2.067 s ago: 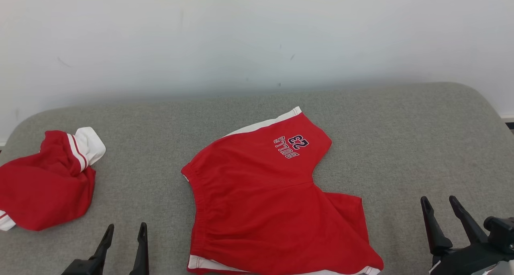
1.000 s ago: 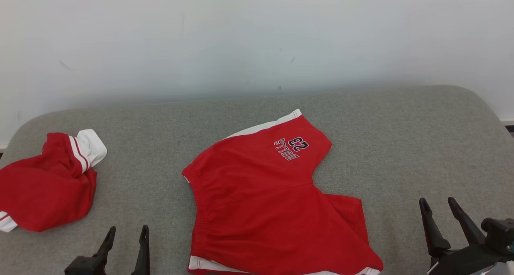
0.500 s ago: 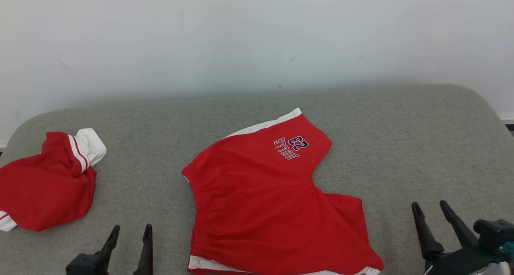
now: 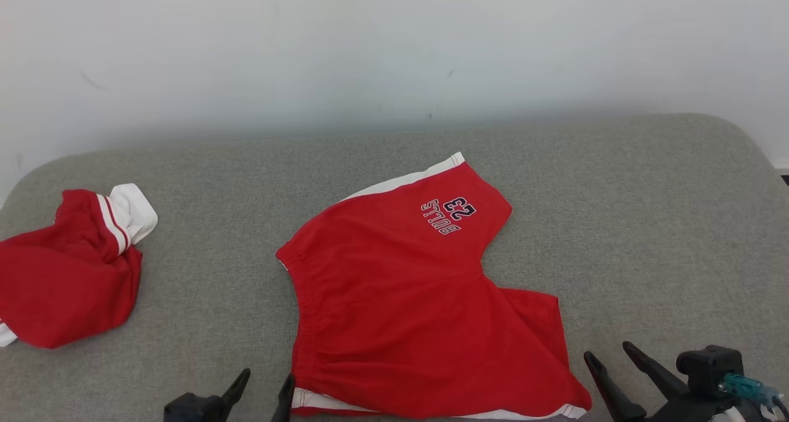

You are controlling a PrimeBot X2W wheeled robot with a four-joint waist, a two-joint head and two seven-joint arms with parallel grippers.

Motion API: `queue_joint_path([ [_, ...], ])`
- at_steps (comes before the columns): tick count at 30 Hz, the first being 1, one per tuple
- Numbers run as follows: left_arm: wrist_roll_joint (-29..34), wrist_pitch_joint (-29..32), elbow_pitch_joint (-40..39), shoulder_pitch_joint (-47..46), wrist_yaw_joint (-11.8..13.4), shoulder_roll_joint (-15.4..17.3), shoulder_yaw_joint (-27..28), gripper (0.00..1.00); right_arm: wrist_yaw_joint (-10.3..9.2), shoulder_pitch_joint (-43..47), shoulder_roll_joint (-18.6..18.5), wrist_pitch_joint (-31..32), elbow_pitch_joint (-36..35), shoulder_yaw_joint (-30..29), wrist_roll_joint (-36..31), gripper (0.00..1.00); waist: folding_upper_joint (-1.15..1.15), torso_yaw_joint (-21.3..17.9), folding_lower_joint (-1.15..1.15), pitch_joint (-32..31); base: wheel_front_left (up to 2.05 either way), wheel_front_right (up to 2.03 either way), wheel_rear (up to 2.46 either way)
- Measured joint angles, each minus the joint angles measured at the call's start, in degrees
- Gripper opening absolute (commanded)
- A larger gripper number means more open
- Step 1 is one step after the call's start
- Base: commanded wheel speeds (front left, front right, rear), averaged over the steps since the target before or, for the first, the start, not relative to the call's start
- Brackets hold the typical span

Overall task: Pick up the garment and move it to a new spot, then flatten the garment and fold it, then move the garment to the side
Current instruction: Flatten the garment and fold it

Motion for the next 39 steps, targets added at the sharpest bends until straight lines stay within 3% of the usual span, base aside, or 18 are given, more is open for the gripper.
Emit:
queue_joint_path([
  [12,-0.47,2.77,4.25,-2.59,-2.86,-1.66,-3.01,1.00,0.53,-0.06,0.05,6.82,1.43,3.15,0.04,1.00,0.00,0.11,0.00,3.56,0.00,0.00,0.00],
  [33,-0.78,4.60,12.44,-7.47,-4.47,-3.20,-5.66,1.00,1.30,-0.92,0.51,12.83,3.34,7.42,-0.42,1.00,0.00,0.50,0.00,4.53,0.00,0.00,0.00],
  [34,-0.46,4.60,12.94,-7.76,-4.70,-3.16,-5.87,0.86,1.30,-1.41,0.73,13.00,3.38,7.65,-0.73,1.00,0.00,0.55,0.00,4.49,0.00,0.00,0.00],
  [35,0.10,4.60,13.50,-8.16,-4.78,-3.11,-6.19,0.56,1.29,-1.84,0.90,13.01,3.43,7.84,-1.12,1.00,0.00,0.58,0.00,4.47,0.00,0.00,0.00],
  [36,0.32,4.60,13.79,-8.40,-4.78,-3.19,-6.25,0.37,1.27,-2.18,1.05,13.01,3.50,7.95,-1.31,1.00,0.00,0.60,0.01,4.46,0.00,0.00,0.00],
  [37,0.34,4.59,14.07,-8.63,-4.77,-3.23,-6.25,0.24,1.23,-2.44,1.23,12.98,3.50,7.89,-1.38,0.87,0.00,0.64,0.01,4.45,0.00,0.00,0.00],
  [38,0.60,4.59,14.52,-8.99,-4.76,-3.20,-6.34,0.00,1.22,-2.57,1.34,12.83,3.54,7.84,-1.55,0.16,0.01,0.67,0.00,4.44,0.00,0.00,0.00],
  [39,0.64,4.57,14.96,-9.42,-4.76,-3.21,-6.26,0.00,1.22,-2.65,1.43,12.76,3.63,7.90,-1.67,0.00,0.00,0.69,0.00,4.42,0.00,0.00,0.00],
])
